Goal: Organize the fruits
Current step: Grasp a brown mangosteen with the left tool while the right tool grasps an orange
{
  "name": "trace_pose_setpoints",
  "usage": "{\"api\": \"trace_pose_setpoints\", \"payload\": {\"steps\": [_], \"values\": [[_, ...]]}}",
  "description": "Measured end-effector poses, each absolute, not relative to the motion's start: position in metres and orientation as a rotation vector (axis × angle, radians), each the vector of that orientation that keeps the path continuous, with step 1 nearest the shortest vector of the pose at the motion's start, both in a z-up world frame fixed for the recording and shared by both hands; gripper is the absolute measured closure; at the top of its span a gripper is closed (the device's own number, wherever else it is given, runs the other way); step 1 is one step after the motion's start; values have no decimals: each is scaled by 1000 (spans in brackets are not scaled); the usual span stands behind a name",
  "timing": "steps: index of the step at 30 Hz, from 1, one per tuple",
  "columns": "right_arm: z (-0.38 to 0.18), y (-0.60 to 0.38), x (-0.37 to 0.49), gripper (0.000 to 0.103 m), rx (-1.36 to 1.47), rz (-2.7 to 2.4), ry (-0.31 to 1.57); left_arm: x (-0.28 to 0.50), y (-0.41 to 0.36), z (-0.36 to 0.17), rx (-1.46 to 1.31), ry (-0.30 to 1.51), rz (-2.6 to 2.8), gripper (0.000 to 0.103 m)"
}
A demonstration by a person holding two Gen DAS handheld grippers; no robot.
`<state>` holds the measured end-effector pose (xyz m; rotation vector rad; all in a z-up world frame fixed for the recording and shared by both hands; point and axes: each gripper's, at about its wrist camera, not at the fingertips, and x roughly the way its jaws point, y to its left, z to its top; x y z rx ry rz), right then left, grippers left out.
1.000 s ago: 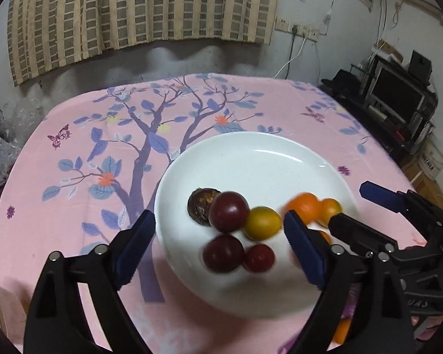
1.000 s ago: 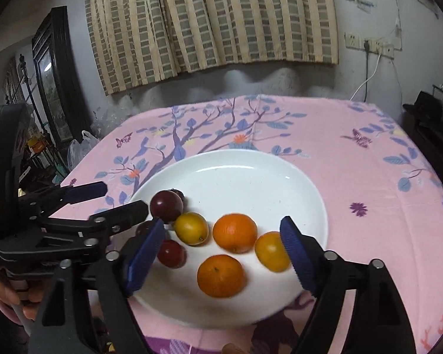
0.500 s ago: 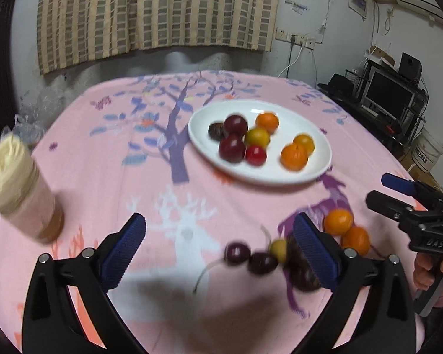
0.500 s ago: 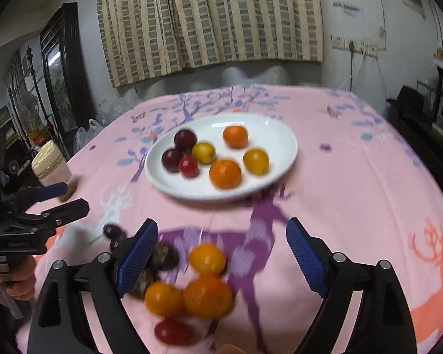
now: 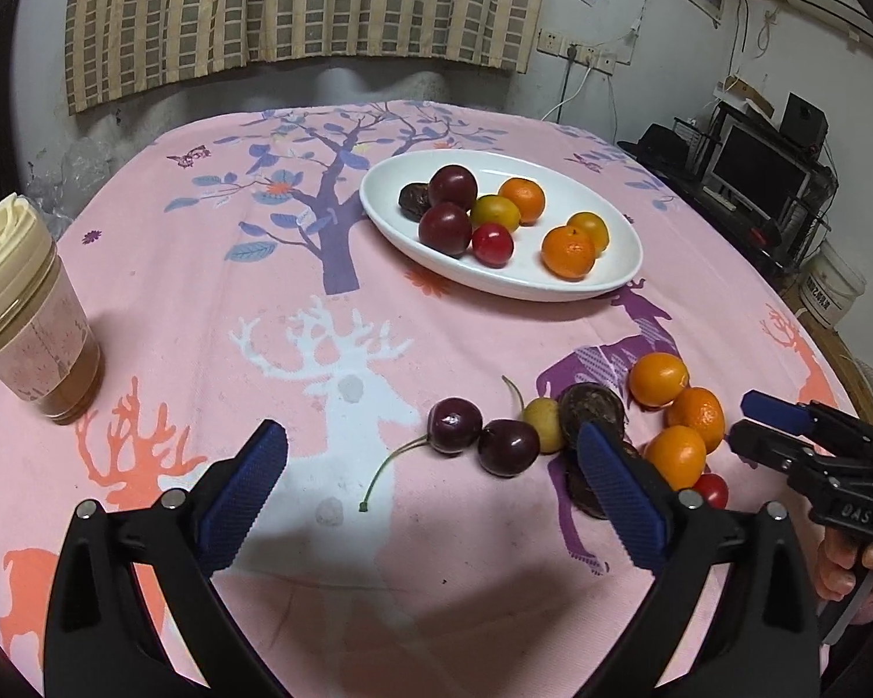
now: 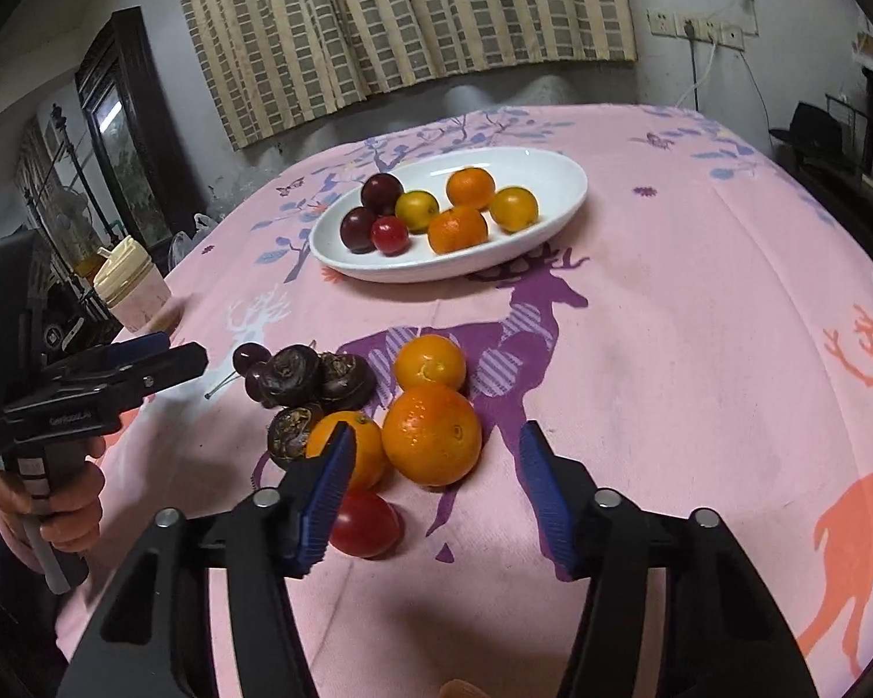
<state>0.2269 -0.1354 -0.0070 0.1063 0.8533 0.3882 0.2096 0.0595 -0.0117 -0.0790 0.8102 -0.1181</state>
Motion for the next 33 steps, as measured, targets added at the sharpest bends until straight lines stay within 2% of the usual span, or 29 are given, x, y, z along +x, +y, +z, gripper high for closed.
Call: {"api": "trace_pose_setpoints", "payload": {"steps": [4, 16, 17, 25, 26, 27, 30, 33], "values": [[-13, -133, 232, 52, 110, 394, 885, 209, 56, -12, -78, 812, -132, 5], [-30, -123, 255, 53, 122, 433, 969, 203, 50, -8, -74, 800, -174, 5], [-29, -121, 254, 60, 111, 438, 965, 203, 49, -8, -73, 801, -174, 5], [-9, -132, 243, 60, 133, 424, 865, 202, 36, -12, -47, 819, -232, 5], [-7, -134, 242, 60, 135, 417, 853, 200, 31, -13, -34, 821, -253, 11], [-5, -136, 241, 60, 140, 411, 843, 199, 25, -14, -11, 827, -286, 24], [-3, -141, 240, 60, 166, 407, 842, 196, 6, -22, 37, 865, -373, 47], [0, -142, 238, 60, 166, 407, 827, 194, -6, -30, 76, 891, -406, 56]]}}
